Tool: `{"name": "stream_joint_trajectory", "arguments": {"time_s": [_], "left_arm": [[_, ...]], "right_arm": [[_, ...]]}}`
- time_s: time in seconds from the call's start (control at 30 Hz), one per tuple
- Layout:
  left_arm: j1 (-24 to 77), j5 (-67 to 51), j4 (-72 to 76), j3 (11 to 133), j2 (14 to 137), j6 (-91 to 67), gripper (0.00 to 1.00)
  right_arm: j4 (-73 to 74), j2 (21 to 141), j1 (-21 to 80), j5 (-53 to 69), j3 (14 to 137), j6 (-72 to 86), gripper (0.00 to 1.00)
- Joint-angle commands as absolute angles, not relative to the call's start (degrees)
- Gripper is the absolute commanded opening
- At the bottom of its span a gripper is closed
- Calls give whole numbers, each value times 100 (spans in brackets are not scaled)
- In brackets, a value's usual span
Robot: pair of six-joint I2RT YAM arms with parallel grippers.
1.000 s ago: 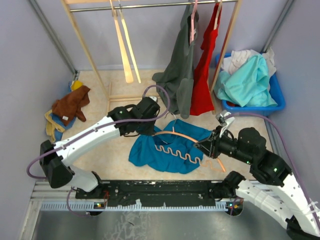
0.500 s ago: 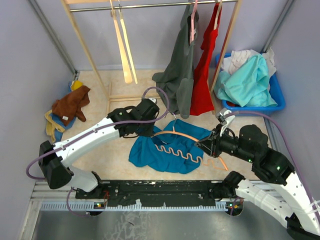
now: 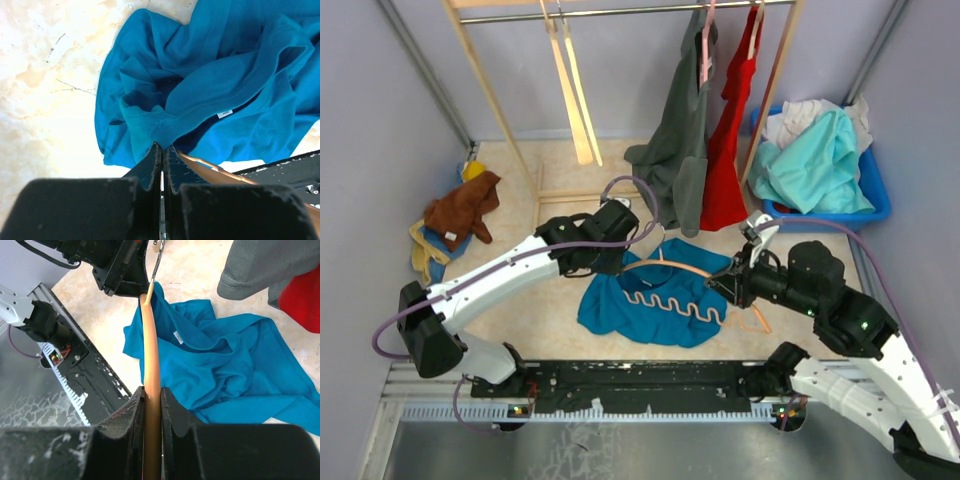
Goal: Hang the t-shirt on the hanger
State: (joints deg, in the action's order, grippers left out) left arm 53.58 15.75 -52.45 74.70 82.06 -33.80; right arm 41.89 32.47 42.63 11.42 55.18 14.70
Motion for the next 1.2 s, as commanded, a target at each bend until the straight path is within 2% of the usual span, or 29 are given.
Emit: {"name": "stream_joint_trajectory", "arguments": {"time_s": [0.0, 0.47, 1.17], "left_arm": [[5510, 1331, -5496, 7665, 8231, -3424, 0], [5520, 1517, -5479, 7249, 8135, -3449, 0], [5519, 1670, -5765, 7677, 7982, -3336, 1]], "right_arm": [[2776, 3363, 4218, 816, 5851, 1187, 0], [3412, 3461, 4220, 765, 6634, 959, 0], [3274, 2948, 4220, 961, 5915, 1294, 0]]}}
